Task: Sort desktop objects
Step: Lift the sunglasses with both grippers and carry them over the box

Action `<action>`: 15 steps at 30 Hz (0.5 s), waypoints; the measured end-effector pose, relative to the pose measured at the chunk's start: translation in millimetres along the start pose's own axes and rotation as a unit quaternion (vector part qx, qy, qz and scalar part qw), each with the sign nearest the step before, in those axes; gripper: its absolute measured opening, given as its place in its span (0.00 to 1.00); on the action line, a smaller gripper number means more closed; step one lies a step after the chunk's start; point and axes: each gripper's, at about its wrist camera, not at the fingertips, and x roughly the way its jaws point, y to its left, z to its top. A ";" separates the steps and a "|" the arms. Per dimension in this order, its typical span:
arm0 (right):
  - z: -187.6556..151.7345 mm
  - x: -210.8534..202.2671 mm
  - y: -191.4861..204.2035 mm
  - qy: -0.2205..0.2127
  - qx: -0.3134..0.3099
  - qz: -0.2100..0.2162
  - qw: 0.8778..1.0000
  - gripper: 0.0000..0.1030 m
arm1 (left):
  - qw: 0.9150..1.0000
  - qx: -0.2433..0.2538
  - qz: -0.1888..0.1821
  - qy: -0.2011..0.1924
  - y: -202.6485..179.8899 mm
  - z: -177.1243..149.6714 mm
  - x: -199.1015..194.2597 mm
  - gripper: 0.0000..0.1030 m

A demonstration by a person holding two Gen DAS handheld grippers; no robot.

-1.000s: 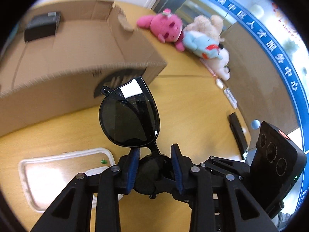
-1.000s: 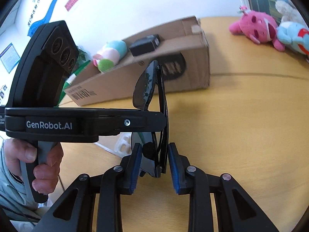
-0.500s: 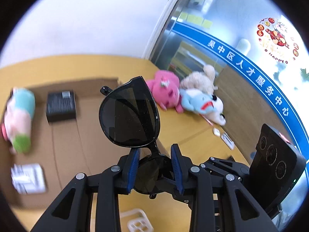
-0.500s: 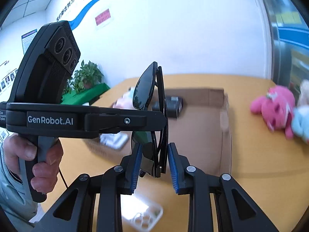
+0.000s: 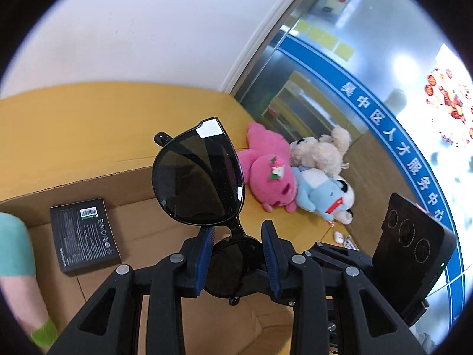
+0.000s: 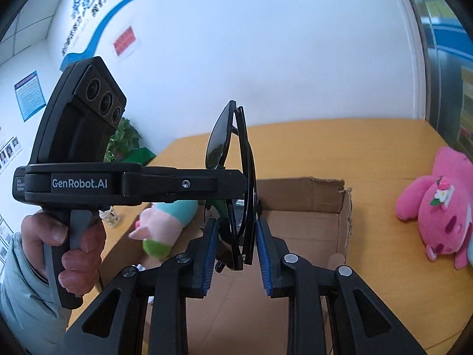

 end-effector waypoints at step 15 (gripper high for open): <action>-19.1 139.3 -82.6 0.165 0.117 -0.067 0.977 0.18 | 0.986 -0.102 -0.001 0.134 97.2 -1.1 147.2 0.30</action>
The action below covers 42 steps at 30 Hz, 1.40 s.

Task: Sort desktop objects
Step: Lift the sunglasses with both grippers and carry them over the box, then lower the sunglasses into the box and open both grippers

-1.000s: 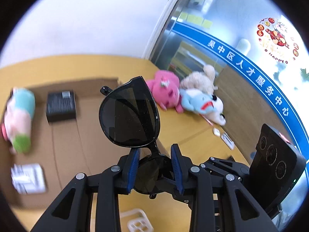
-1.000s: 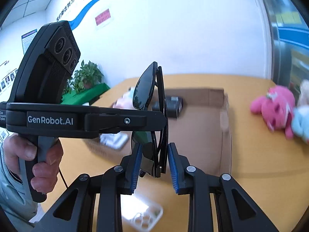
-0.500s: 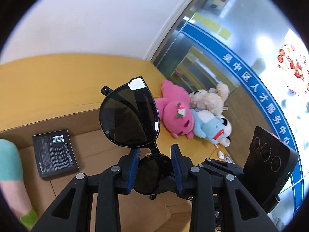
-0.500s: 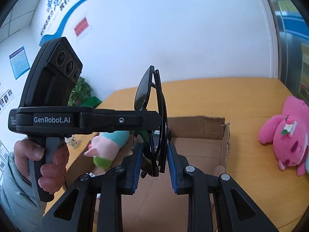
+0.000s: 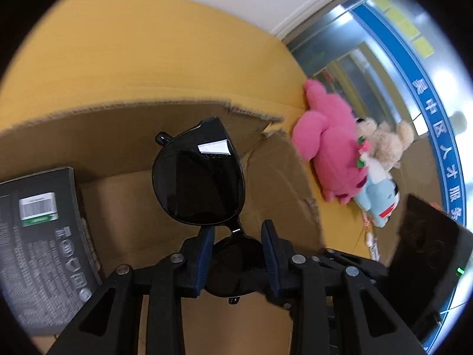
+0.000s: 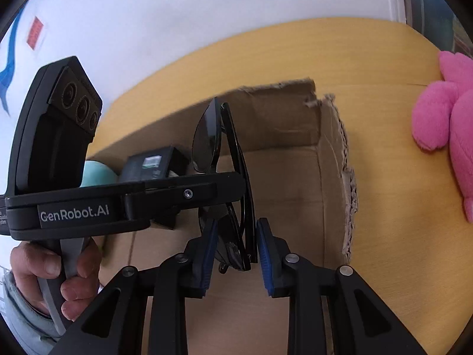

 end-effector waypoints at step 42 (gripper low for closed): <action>-164.4 -164.4 106.0 -0.204 -0.157 -0.115 0.959 1.00 | 0.866 0.186 0.296 -0.357 -142.0 -272.1 -212.2 0.79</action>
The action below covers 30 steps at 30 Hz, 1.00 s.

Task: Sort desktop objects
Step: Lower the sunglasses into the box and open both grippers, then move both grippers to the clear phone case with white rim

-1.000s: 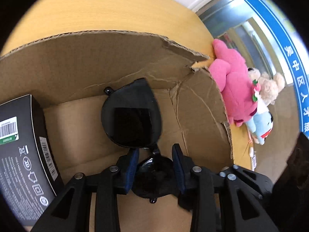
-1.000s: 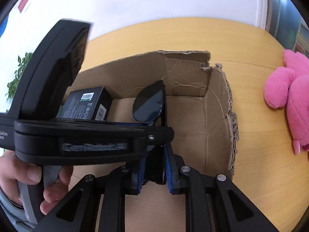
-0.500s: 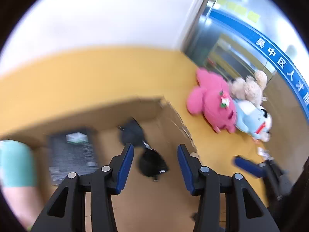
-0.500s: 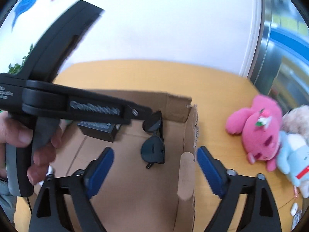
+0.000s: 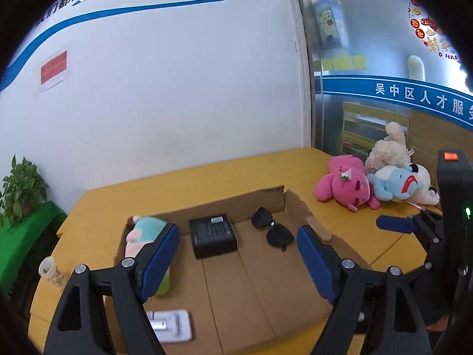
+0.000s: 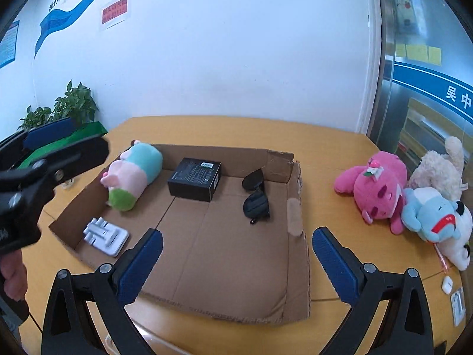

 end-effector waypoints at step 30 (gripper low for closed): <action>-32.3 -33.5 35.0 -0.011 -0.020 0.012 1.000 1.00 | 0.998 -0.051 -0.012 0.041 17.5 -56.2 -16.0 0.79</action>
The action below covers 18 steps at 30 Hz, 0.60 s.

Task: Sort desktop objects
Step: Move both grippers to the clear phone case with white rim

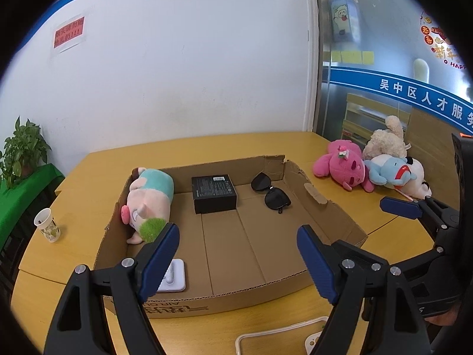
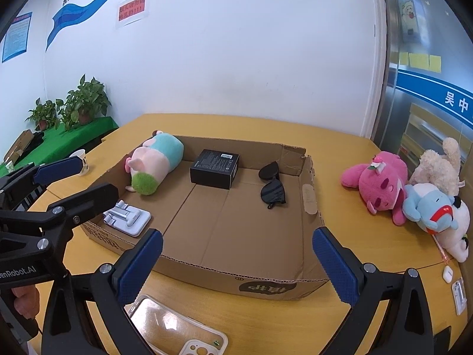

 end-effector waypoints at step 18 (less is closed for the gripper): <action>-141.9 48.5 -20.8 0.196 0.050 0.077 0.976 0.75 | 0.971 -0.071 -0.092 0.208 38.7 -121.3 50.4 0.70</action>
